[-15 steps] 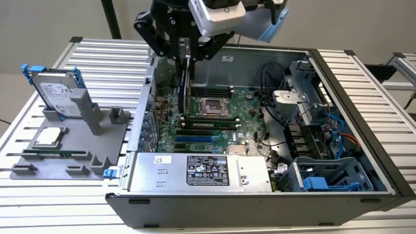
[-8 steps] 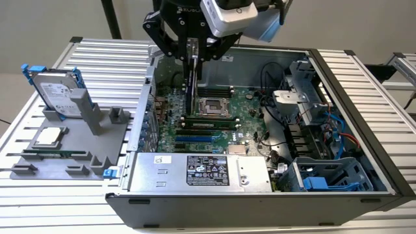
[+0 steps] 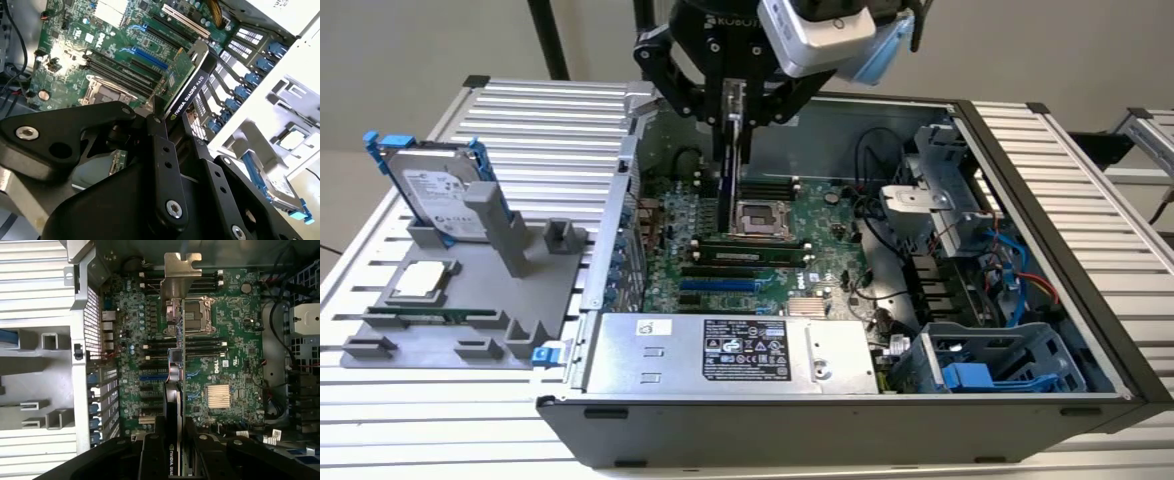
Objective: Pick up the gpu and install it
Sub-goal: 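Pick up the gpu and move the gpu toward the slot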
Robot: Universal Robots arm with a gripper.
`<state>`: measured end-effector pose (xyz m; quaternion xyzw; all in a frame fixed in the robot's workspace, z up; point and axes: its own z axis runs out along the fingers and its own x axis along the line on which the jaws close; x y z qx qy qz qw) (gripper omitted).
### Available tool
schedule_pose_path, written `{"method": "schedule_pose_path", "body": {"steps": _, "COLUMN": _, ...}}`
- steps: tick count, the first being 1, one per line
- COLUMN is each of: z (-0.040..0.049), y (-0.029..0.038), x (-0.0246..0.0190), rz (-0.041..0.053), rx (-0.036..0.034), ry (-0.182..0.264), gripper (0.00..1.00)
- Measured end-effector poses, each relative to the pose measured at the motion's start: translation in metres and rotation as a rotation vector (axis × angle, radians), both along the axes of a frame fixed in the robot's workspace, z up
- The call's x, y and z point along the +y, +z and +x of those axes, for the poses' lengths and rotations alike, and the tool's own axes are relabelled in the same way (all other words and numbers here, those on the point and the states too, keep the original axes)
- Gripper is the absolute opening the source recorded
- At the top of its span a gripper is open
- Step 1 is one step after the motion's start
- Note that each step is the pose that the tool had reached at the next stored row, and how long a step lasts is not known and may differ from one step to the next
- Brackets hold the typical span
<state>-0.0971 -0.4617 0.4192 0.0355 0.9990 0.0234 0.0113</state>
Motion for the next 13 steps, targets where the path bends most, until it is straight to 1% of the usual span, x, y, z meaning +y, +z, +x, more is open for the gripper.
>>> {"method": "schedule_pose_path", "body": {"steps": 13, "z": 0.0233, "y": 0.0, "x": 0.0001, "rz": -0.0001, "rx": 0.0, "ry": 0.0, "gripper": 0.0}}
